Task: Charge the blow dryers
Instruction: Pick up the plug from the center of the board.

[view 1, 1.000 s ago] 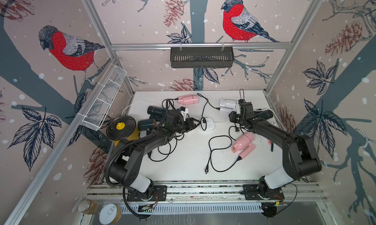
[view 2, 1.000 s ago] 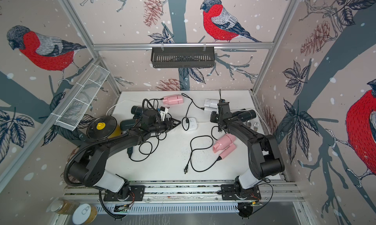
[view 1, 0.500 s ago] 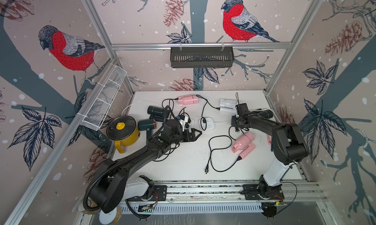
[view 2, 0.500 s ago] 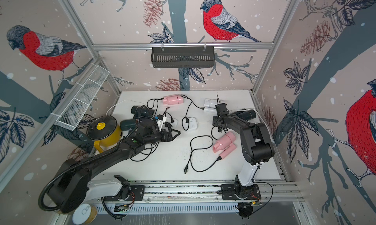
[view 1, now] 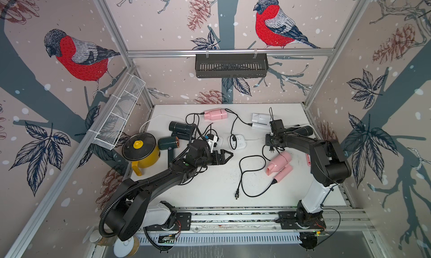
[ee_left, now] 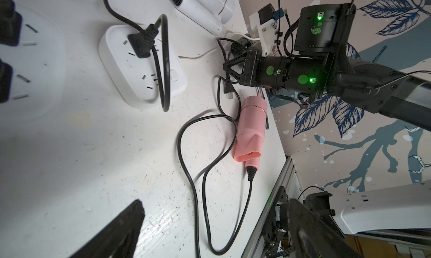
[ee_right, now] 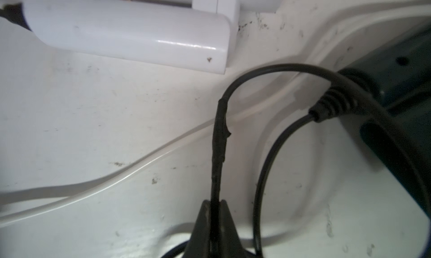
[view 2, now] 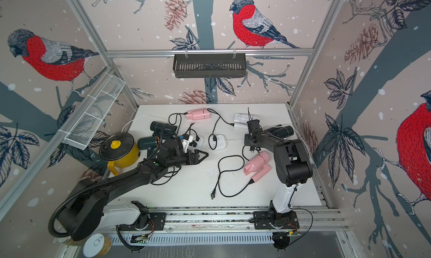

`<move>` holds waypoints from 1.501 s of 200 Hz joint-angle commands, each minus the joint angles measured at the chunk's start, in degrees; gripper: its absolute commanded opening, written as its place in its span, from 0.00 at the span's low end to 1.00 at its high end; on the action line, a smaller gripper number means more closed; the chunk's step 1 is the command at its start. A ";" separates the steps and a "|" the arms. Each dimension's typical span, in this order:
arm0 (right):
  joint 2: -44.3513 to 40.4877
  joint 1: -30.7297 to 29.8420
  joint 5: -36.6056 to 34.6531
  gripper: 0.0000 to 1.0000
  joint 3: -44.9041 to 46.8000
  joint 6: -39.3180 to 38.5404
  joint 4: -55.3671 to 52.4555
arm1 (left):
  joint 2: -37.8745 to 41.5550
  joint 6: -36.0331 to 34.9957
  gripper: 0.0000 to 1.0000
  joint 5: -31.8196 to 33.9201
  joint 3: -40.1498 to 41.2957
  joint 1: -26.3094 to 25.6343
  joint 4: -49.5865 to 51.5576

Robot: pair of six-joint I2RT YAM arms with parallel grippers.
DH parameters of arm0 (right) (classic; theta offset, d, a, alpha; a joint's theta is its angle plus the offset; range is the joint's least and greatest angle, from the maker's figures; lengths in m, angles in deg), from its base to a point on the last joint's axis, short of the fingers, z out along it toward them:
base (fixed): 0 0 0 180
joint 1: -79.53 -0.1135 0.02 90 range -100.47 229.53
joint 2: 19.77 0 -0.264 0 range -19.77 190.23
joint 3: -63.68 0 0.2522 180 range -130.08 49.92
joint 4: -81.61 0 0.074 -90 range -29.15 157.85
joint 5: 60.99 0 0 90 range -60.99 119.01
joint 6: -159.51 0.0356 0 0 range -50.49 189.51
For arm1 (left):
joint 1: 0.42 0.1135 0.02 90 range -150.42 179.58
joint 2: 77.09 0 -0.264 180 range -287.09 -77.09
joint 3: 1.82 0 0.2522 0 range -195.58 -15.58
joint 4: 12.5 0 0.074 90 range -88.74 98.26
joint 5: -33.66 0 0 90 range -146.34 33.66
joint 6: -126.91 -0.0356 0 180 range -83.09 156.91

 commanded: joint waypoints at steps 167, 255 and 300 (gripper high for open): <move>-34.40 -8.07 42.00 0.04 20.19 22.85 38.11 | -16.83 10.89 0.77 -7.38 -6.60 -6.12 -36.62; -34.35 -8.62 50.25 0.06 22.16 32.33 48.19 | -19.60 11.99 0.74 -10.87 -8.74 -7.42 -45.94; -34.53 -8.53 53.83 0.06 22.70 36.69 52.76 | -20.86 16.84 0.66 -15.21 -9.52 -7.51 -53.39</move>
